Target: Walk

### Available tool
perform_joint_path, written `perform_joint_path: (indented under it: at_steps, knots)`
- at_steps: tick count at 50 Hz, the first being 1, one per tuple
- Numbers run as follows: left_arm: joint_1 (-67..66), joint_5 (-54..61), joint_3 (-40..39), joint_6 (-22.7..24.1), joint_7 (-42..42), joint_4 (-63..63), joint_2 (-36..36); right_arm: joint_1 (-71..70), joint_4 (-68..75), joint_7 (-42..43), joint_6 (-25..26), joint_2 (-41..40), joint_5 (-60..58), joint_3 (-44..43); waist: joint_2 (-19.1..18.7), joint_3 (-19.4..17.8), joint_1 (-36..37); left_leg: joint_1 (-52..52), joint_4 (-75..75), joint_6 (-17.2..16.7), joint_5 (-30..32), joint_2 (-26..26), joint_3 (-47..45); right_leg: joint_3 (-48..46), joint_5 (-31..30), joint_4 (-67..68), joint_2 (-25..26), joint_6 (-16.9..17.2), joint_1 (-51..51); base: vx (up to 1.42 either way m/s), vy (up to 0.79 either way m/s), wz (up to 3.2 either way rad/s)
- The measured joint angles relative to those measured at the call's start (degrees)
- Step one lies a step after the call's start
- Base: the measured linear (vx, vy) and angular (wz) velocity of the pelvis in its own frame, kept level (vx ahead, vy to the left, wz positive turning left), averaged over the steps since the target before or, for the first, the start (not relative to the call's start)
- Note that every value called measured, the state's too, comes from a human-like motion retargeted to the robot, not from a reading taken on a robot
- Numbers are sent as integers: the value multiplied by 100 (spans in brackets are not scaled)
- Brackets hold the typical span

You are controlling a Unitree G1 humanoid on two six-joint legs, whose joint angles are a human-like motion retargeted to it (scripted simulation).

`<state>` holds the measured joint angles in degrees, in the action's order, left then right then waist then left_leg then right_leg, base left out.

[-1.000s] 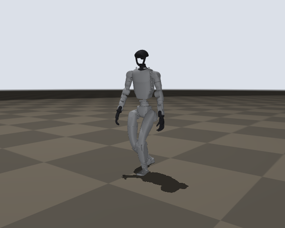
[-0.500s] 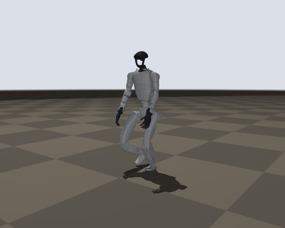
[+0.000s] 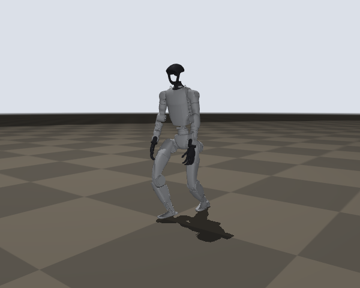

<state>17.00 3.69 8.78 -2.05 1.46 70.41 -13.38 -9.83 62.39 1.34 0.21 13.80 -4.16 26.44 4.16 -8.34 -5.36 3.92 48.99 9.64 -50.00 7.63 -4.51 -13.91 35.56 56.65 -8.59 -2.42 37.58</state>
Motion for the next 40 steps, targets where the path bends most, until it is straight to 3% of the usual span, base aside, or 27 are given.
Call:
perform_joint_path:
  at_steps: [5,7,10,14,20,27,37,40]
  knots:
    - [-325,-2,-76,-33,95,253,-22,58,1,-43,-16,96,-126,97,-579,-116,85,102,1691,-708,434,-933,22,-200,303,257,801,-483,-419,36,-5,-27]
    - [-410,-20,-91,-41,113,302,-11,59,-25,-64,-15,170,-131,127,-825,-176,138,294,2447,-1128,1276,-1295,126,-280,351,190,1161,-670,-632,33,-5,-26]
    - [-487,-32,-72,-56,95,288,-3,62,-88,-49,-16,280,-116,128,-1012,-231,209,684,3462,-1391,2121,-1650,231,-302,491,184,1469,-872,-873,32,-4,-10]
    - [-424,-13,-41,-58,6,192,-16,42,-169,28,-26,426,-122,109,-1059,-252,304,1333,4427,-1204,2346,-2049,245,-268,721,129,1627,-987,-1210,32,-6,5]
    - [-189,56,-33,2,-110,66,-30,11,-225,86,-18,524,-121,78,-952,-219,520,2370,4615,-693,1482,-2293,102,-135,1057,-150,1667,-911,-1822,32,-7,1]
    - [-87,252,-149,57,-102,1,-29,14,-266,-3,-5,402,-42,33,-837,-161,809,3215,2876,-609,749,-2193,-243,25,1191,-783,1745,-724,-2608,32,-4,-17]
    - [-262,286,-305,-3,-81,-12,-147,-68,-271,-128,-5,241,-87,41,-417,203,776,3541,-710,-682,1040,-1309,-558,6,1222,-1404,1437,-528,-3018,33,6,6]
    - [-378,268,-336,-20,-110,15,-168,-45,-232,-135,-4,214,-113,49,-308,297,764,3653,-783,-617,1056,-1212,-608,4,1328,-1195,1305,-453,-3022,35,10,-2]
